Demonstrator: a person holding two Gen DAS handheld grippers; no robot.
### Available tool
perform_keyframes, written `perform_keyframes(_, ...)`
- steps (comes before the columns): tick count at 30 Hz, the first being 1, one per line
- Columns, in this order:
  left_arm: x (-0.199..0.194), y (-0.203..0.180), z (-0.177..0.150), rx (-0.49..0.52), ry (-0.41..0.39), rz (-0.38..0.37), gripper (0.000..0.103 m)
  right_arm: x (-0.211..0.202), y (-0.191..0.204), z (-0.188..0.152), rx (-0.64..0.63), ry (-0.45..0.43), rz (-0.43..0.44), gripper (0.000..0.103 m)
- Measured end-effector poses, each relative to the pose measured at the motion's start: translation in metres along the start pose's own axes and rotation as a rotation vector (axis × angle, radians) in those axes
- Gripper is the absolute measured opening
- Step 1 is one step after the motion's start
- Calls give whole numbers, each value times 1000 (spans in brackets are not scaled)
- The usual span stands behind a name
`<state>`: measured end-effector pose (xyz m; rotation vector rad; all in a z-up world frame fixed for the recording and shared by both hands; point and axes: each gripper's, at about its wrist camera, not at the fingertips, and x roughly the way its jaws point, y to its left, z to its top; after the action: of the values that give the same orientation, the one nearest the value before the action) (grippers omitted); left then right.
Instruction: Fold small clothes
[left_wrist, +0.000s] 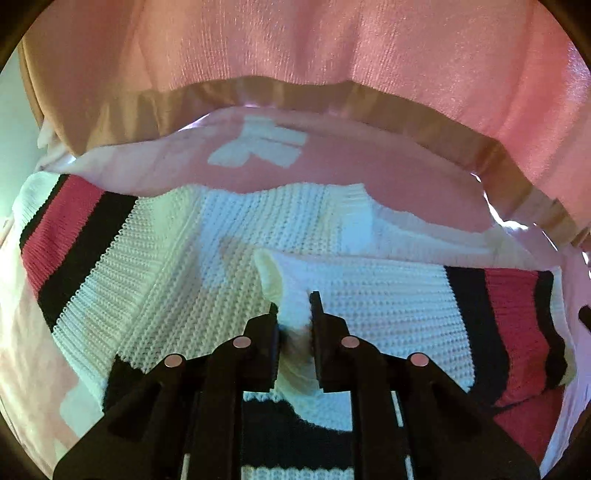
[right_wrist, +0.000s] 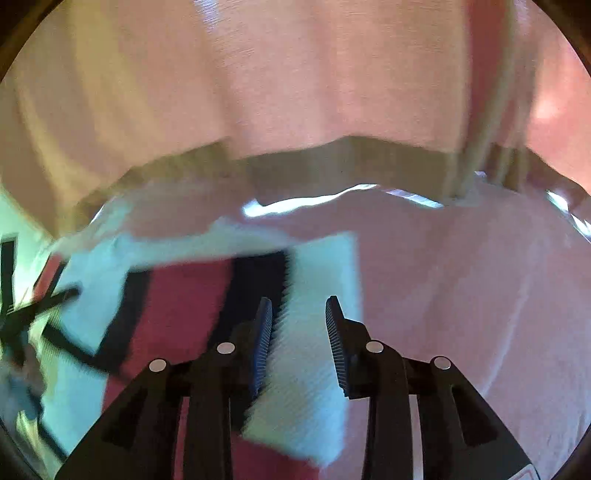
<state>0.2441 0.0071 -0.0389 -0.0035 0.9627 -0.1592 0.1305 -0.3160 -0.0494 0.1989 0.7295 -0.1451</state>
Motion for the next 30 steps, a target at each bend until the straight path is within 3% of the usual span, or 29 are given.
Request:
perform_keyframes(2,3,-1,0,0,21,5,16,29,8,-19,-92,152,-67,20)
perform_keyframes(5,10,5,-1,-20,42,4,18,27,8,-30,-167,135,-116,17)
perform_keyframes(7,4,9,0,-27,44,9,19,13,7,-25,-130,108,-166,22)
perform_keyframes(11,-23,7,1,-37,-4,-23,19,-9,19,-18,-119,54,-58,25)
perform_keyframes(13,-26,-1,-2,-1,-1,-32,21,2,32,-22,-171,107,-55,24)
perform_keyframes(15,-15,-7,-9,42,24,15,23,25,28,-41,-213,235,-133,23)
perform_keyframes(18,3,-2,-17,65,71,67,26,16,13,-40,-171,222,-96,21)
perform_keyframes(22,-13,4,-12,27,34,63,27,-10,4,-23,-86,80,-87,28)
perform_keyframes(24,-15,1,-11,26,28,66,33,-3,8,-23,-101,89,-61,28)
perform_keyframes(26,-7,-2,-13,42,53,86,36,28,4,-33,-140,200,-119,27)
perform_keyframes(29,-16,1,-9,7,37,65,36,22,13,-36,-176,164,-168,28)
perform_keyframes(30,-30,9,-1,-27,2,24,39,5,21,-35,-184,109,-145,33)
